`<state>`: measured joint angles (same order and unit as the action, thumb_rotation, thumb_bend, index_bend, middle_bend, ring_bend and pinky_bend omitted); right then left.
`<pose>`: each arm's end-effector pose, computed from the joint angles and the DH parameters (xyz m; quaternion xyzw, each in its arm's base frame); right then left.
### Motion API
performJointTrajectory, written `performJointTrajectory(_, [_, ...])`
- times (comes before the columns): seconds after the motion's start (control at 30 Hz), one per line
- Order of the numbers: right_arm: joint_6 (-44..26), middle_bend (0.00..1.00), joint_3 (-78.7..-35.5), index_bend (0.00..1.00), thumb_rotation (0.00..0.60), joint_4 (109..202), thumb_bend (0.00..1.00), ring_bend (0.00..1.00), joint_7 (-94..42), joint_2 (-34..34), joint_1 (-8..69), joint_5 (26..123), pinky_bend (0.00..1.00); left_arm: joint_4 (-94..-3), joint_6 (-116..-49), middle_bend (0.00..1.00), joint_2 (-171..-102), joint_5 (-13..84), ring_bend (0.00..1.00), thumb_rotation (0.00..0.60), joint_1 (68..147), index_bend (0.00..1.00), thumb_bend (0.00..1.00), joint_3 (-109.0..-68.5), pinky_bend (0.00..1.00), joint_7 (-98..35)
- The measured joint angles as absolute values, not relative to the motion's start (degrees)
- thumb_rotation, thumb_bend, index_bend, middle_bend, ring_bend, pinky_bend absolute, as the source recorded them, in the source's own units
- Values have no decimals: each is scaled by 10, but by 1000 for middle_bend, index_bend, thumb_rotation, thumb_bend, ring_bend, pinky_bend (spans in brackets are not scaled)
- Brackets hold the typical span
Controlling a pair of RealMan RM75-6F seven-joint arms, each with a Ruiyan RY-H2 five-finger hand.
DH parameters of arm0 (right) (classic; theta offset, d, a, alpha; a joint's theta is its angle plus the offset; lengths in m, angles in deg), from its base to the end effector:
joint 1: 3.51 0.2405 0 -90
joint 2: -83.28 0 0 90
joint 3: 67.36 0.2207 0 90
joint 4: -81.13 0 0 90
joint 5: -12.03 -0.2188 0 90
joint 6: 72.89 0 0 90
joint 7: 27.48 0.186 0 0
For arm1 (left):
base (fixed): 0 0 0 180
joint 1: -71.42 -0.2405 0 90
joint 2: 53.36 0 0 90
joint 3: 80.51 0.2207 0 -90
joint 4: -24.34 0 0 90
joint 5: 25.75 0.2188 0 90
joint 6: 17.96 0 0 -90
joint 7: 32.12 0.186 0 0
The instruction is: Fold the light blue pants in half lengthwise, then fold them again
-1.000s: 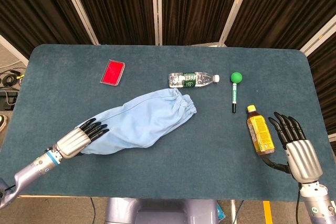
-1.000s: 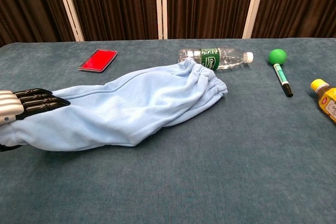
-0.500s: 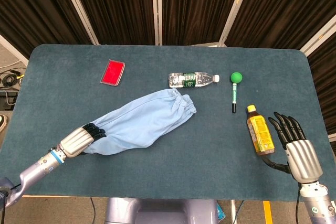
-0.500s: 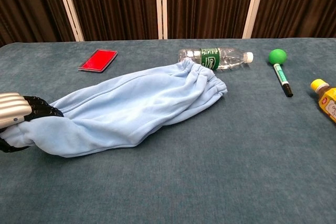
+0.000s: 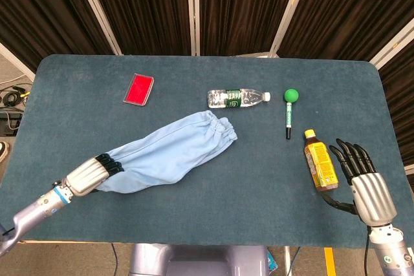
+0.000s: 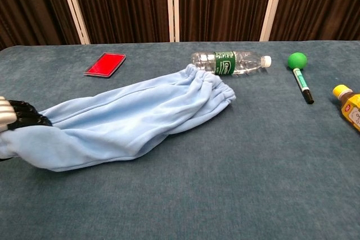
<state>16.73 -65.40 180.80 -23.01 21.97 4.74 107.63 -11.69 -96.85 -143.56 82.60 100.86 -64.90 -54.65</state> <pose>-0.2149 -0.2255 0.1382 0.6118 -0.3604 0.4967 0.4992 -0.2853 0.2920 0.0035 -0.8709 -0.2043 -0.3141 0.3181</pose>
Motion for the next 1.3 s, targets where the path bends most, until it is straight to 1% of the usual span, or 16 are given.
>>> performJointTrajectory(0.17, [164, 0, -652, 0, 600, 1809, 0, 0, -231, 220, 47, 1074, 0, -127, -990, 370, -1390, 841, 352, 600, 994, 612, 699, -624, 387, -543])
performJointTrajectory(0.4, [160, 0, -651, 0, 600, 1810, 0, 0, -241, 217, 48, 1076, 0, -143, -1042, 371, -1316, 854, 352, 600, 951, 614, 699, -591, 387, -543])
performJointTrajectory(0.57, [157, 0, -650, 0, 600, 1811, 0, 0, -244, 215, 49, 1077, 0, -149, -1054, 372, -1282, 867, 352, 600, 930, 617, 700, -570, 387, -535])
performJointTrajectory(0.63, [157, 0, -650, 0, 600, 1811, 0, 0, -243, 215, 49, 1078, 0, -156, -1058, 372, -1277, 868, 352, 600, 928, 618, 699, -570, 387, -533])
performJointTrajectory(0.83, [160, 0, -649, 0, 600, 1812, 0, 0, -237, 218, 47, 1078, 0, -179, -1078, 379, -1277, 864, 353, 600, 932, 629, 699, -590, 387, -533])
performJointTrajectory(0.93, [161, 0, -647, 0, 600, 1811, 0, 0, -232, 220, 46, 1076, 0, -204, -1098, 381, -1280, 860, 354, 600, 951, 631, 699, -616, 387, -528])
performJointTrajectory(1.0, [162, 0, -646, 0, 600, 1810, 0, 0, -228, 221, 46, 1074, 0, -230, -1099, 381, -1280, 857, 355, 600, 971, 633, 698, -635, 387, -520])
performJointTrajectory(1.17, [159, 0, -643, 0, 600, 1808, 0, 0, -220, 223, 46, 1065, 0, -298, -1063, 381, -1281, 847, 354, 600, 1025, 643, 699, -678, 387, -493])
performJointTrajectory(1.3, [156, 0, -639, 0, 600, 1806, 0, 0, -214, 225, 46, 1056, 0, -345, -1000, 382, -1285, 832, 354, 600, 1068, 641, 699, -709, 387, -466])
